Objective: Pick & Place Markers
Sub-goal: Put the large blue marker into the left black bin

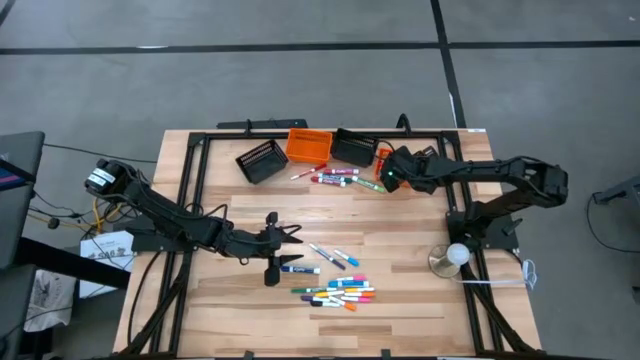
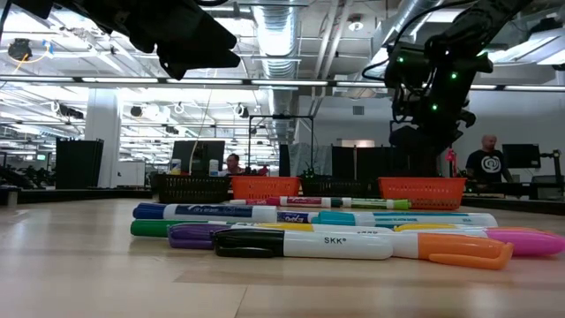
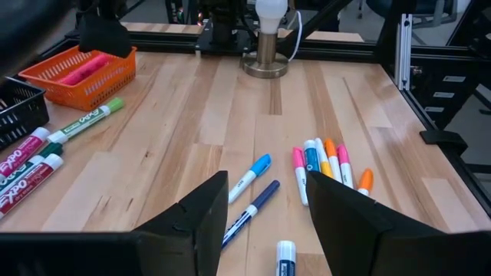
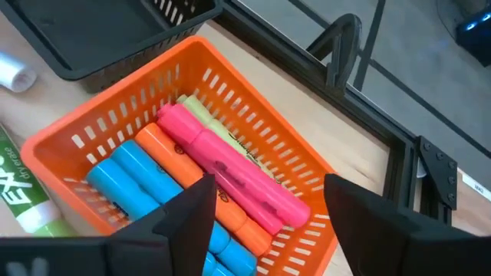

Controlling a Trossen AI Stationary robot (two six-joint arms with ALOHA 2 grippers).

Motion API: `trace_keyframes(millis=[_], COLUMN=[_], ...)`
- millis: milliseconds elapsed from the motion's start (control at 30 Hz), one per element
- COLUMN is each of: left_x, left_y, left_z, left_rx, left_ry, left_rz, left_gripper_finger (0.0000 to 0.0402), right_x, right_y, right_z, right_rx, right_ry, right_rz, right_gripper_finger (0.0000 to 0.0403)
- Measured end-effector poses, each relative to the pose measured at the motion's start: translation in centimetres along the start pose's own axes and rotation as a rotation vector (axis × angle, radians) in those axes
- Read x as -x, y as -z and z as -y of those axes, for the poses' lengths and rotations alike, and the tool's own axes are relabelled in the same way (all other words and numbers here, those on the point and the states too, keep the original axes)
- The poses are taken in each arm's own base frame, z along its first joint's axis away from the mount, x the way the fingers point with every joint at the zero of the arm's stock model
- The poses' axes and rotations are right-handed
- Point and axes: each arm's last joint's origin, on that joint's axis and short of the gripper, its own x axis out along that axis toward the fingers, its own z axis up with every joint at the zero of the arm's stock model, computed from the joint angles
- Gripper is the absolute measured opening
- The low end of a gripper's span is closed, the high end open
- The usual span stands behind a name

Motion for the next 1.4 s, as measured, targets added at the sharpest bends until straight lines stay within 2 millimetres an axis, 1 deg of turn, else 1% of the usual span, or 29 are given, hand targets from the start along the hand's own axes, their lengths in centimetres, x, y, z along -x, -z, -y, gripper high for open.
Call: trace_keyframes(millis=[100,200,333,467,633,767,833,900,1000,1100,1200,1400], left_x=[0.0,0.0,0.0,0.0,0.0,0.1,0.1,0.2,0.3,0.3,0.4,0.8], left_y=[0.0,0.0,0.0,0.1,0.5,1.3,1.6,1.9,2.6,3.6,4.6,6.3], left_z=[0.0,0.0,0.0,0.0,-0.1,-0.3,-0.3,-0.4,-0.6,-1.0,-1.6,-2.2], left_rx=[0.0,-0.001,-0.002,-0.005,-0.012,-0.021,-0.026,-0.03,-0.039,-0.035,0.012,0.058], left_ry=[0.0,0.0,0.0,-0.001,-0.003,-0.008,-0.009,-0.011,-0.017,-0.029,-0.042,0.018], left_rz=[0.0,-0.001,-0.003,-0.011,-0.025,-0.045,-0.054,-0.061,-0.081,-0.107,-0.131,-0.142], left_gripper_finger=[0.0177,0.0177,0.0177,0.0177,0.0177,0.0177,0.0177,0.0177,0.0177,0.0177,0.0177,0.0177], right_x=[0.2,1.1,4.0,7.8,11.9,13.8,14.0,13.9,12.8,12.1,12.4,14.1], right_y=[-0.1,-0.4,-0.8,-0.6,1.0,3.1,4.7,6.5,9.3,11.3,12.1,12.2], right_z=[0.0,0.0,0.2,0.6,1.0,0.9,0.6,0.1,-0.9,-1.7,-1.9,-2.0], right_rx=[-0.011,-0.033,-0.083,-0.134,-0.11,-0.085,-0.055,-0.005,0.055,0.126,0.19,0.266], right_ry=[-0.008,-0.035,-0.076,-0.153,-0.335,-0.496,-0.57,-0.636,-0.718,-0.783,-0.88,-1.056], right_rz=[0.015,0.068,0.227,0.408,0.599,0.708,0.737,0.76,0.782,0.833,0.883,0.992], right_gripper_finger=[0.0231,0.0226,0.0223,0.0223,0.0218,0.0212,0.0208,0.0204,0.0199,0.0195,0.0192,0.0194])
